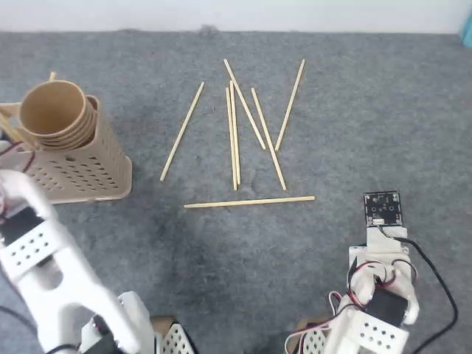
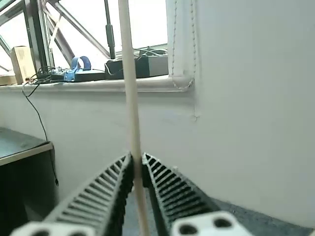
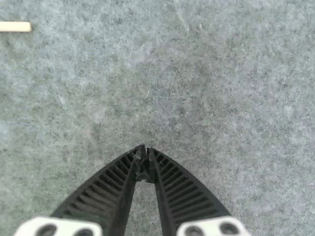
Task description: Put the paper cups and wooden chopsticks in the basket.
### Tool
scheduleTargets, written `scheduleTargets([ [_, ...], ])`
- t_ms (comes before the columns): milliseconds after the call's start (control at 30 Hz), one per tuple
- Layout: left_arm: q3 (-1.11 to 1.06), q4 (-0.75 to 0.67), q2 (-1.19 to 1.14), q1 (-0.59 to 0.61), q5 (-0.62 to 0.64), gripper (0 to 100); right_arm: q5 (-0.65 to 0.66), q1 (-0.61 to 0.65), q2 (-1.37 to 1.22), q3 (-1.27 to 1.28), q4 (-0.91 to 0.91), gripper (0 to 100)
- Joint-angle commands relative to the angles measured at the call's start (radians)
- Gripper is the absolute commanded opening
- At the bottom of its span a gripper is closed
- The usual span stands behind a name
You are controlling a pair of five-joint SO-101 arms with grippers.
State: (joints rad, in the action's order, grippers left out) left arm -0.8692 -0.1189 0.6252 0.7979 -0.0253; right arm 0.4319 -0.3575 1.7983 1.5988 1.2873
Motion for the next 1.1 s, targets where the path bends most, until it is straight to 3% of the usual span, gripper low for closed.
scheduleTargets([
  [0,0.013,0.123,0.032,0.006,-0.061,13,0.015,-0.012,0.016,-0.008,0.007,0.8],
  [133,0.018,0.209,0.086,0.012,0.000,27,0.015,-0.012,0.016,-0.008,0.007,0.8],
  [300,0.042,0.318,0.218,0.040,0.037,24,0.015,-0.012,0.016,-0.008,0.007,0.8],
  [400,0.134,0.574,0.305,0.044,0.032,20,0.015,-0.012,0.016,-0.008,0.007,0.8],
  [533,0.338,1.023,0.345,0.023,0.031,20,0.015,-0.012,0.016,-0.008,0.007,0.8],
  [667,0.493,1.476,0.305,-0.081,0.031,20,0.015,-0.012,0.016,-0.008,0.007,0.8],
  [767,0.487,1.709,0.278,-0.227,0.029,20,0.015,-0.012,0.016,-0.008,0.007,0.8],
  [867,0.381,1.746,0.275,-0.384,0.031,20,0.015,-0.012,0.016,-0.008,0.008,0.8],
  [1067,0.088,1.519,0.311,-0.686,0.029,20,0.015,-0.012,0.016,-0.008,0.008,0.8],
])
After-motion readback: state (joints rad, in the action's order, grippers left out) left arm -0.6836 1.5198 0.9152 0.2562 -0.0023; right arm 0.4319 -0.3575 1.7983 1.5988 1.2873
